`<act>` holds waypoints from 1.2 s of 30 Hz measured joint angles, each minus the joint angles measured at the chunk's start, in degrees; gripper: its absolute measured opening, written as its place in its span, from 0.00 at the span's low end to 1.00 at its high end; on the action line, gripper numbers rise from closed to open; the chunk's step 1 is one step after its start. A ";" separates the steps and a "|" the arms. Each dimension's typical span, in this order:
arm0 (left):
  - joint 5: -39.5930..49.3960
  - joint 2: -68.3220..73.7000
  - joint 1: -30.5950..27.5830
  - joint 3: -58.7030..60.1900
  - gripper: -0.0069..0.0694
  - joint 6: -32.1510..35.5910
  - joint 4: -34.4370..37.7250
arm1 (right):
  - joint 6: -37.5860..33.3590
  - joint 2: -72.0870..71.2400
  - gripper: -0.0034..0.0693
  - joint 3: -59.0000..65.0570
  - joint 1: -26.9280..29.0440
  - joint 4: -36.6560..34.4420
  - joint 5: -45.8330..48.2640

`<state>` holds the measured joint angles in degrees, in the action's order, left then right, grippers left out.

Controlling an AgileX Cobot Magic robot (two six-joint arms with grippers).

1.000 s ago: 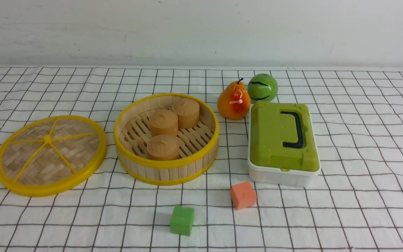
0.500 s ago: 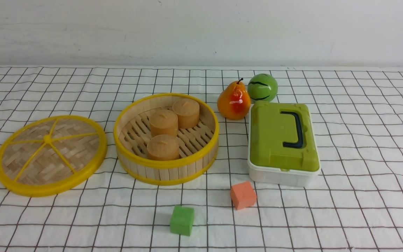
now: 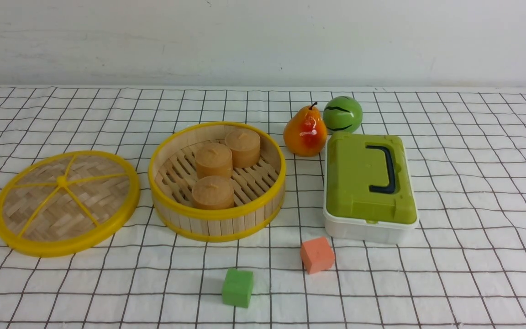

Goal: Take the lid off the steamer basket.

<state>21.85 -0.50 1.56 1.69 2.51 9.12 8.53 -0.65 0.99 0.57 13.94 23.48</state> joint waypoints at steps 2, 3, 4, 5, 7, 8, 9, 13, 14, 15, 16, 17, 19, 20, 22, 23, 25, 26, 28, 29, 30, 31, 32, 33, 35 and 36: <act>0.00 0.00 0.00 0.00 0.12 0.00 0.00 | 0.00 0.00 0.38 0.00 0.00 0.00 0.00; 0.00 0.00 0.00 0.00 0.12 0.00 0.00 | 0.00 0.00 0.38 0.00 0.00 0.00 0.00; 0.00 0.00 0.00 0.00 0.12 0.00 0.00 | 0.00 0.00 0.38 0.00 0.00 0.00 0.00; 0.00 0.00 0.00 0.00 0.13 0.00 0.00 | 0.00 0.00 0.38 0.00 0.00 0.00 0.00; 0.00 0.00 0.00 0.00 0.13 0.00 0.00 | 0.00 0.00 0.38 0.00 0.00 0.00 0.00; 0.00 0.00 0.00 0.00 0.13 0.00 0.00 | 0.00 0.00 0.38 0.00 0.00 0.00 0.00; 0.00 0.00 0.00 0.00 0.13 0.00 0.00 | 0.00 0.00 0.38 0.00 0.00 0.00 0.00; 0.00 0.00 0.00 0.00 0.14 0.00 0.00 | 0.00 0.00 0.38 0.00 0.00 0.00 0.00; 0.00 0.00 0.00 0.00 0.14 0.00 0.00 | 0.00 0.00 0.38 0.00 0.00 0.00 0.00; 0.00 0.00 0.00 0.00 0.14 0.00 0.00 | 0.00 0.00 0.38 0.00 0.00 0.00 0.00; 0.00 0.00 0.00 0.00 0.14 0.00 0.00 | 0.00 0.00 0.38 0.00 0.00 0.00 0.00; 0.00 0.00 0.00 0.00 0.14 0.00 0.00 | 0.00 0.00 0.38 0.00 0.00 0.00 0.00; 0.00 0.00 0.00 0.00 0.14 0.00 0.00 | 0.00 0.00 0.38 0.00 0.00 0.00 0.00; 0.00 0.00 0.00 0.00 0.14 0.00 0.00 | 0.00 0.00 0.38 0.00 0.00 0.00 0.00; 0.00 0.00 0.00 0.00 0.14 0.00 0.00 | 0.00 0.00 0.38 0.00 0.00 0.00 0.00; 0.00 0.00 0.00 0.00 0.14 0.00 0.00 | 0.00 0.00 0.38 0.00 0.00 0.00 0.00; 0.00 0.00 0.00 0.00 0.14 0.00 0.00 | 0.00 0.00 0.38 0.00 0.00 0.00 0.00; 0.00 0.00 0.00 0.00 0.14 0.00 0.00 | 0.00 0.00 0.38 0.00 0.00 0.00 0.00; 0.00 0.00 0.00 0.00 0.14 0.00 0.00 | 0.00 0.00 0.38 0.00 0.00 0.00 0.00; 0.00 0.00 0.00 0.00 0.14 0.00 0.00 | 0.00 0.00 0.38 0.00 0.00 0.00 0.00; 0.00 0.00 0.00 0.00 0.14 0.00 0.00 | 0.00 0.00 0.38 0.00 0.00 0.00 0.00; 0.00 0.00 0.00 0.00 0.14 0.00 0.00 | 0.00 0.00 0.38 0.00 0.00 0.00 0.00; 0.00 0.00 0.00 0.00 0.14 0.00 0.00 | 0.00 0.00 0.38 0.00 0.00 0.00 0.00; 0.00 0.00 0.00 0.00 0.14 0.00 0.00 | 0.00 0.00 0.38 0.00 0.00 0.00 0.00; 0.00 0.00 0.00 0.00 0.14 0.00 0.00 | 0.00 0.00 0.38 0.00 0.00 0.00 0.00; 0.00 0.00 0.00 0.00 0.14 0.00 0.00 | 0.00 0.00 0.38 0.00 0.00 0.00 0.00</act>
<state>21.85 -0.50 1.56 1.69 2.51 9.12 8.53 -0.65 0.99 0.57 13.94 23.48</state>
